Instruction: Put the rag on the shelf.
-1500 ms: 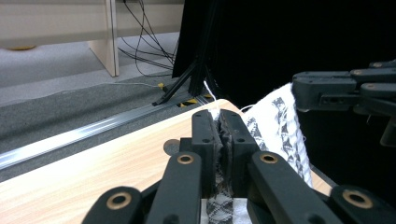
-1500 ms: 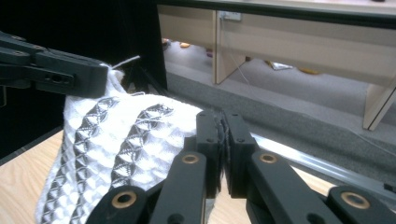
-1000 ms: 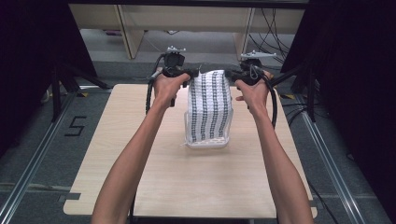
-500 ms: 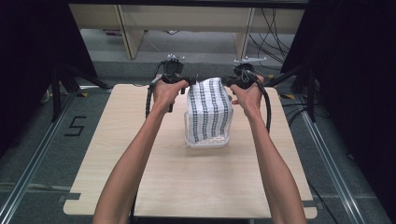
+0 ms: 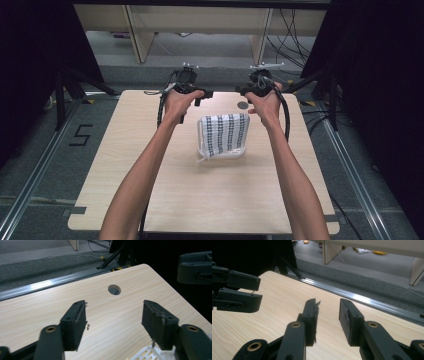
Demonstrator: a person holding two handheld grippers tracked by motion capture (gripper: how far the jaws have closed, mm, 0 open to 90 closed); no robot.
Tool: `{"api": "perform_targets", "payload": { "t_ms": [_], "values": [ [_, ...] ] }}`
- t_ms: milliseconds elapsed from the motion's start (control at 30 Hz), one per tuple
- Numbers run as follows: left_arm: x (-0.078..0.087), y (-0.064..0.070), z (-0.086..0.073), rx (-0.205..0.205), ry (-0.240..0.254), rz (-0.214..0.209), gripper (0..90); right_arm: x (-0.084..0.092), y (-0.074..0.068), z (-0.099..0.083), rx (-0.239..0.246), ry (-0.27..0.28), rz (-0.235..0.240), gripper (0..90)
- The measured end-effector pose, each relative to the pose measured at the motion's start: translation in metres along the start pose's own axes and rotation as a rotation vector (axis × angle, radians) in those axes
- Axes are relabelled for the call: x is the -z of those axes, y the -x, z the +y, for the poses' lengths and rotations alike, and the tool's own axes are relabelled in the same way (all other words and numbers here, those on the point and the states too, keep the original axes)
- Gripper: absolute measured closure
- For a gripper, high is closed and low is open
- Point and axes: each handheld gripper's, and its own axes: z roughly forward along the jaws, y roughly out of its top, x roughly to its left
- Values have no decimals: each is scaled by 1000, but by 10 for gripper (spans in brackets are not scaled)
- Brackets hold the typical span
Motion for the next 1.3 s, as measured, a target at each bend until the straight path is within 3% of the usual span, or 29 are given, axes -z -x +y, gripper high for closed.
{"api": "perform_targets", "payload": {
  "t_ms": [67, 333, 433, 500, 533, 700, 767, 800, 833, 1300],
  "values": [
    [2, 1, 0, -7, -5, -8, 343, 1, 1, 0, 18, 0, 2, 661],
    [9, 4, -7, -29, -12, -37, 325, 12, 3, -5, 3, 2, 12, 619],
    [13, 2, -10, -18, -9, -39, 312, 17, 6, -6, 9, 10, 16, 605],
    [17, 1, -12, -22, -10, -32, 305, 20, 8, -6, 44, 15, 9, 595],
    [19, 0, -13, -23, -6, -34, 305, 22, 6, -6, 21, 7, 20, 591],
    [32, -1, -16, -26, 6, -40, 303, 32, 5, -5, 57, 18, 31, 574],
    [36, -2, -18, -26, 9, -37, 292, 35, 2, -5, 48, 14, 38, 570],
    [37, -1, -19, -14, 14, -43, 288, 38, 2, -5, 71, 14, 29, 567],
    [38, -1, -20, -12, 16, -43, 287, 39, 0, -5, 61, 15, 36, 562],
    [57, 6, -30, -37, 20, -71, 265, 55, -6, -11, 64, 25, 60, 395]
  ]
}}
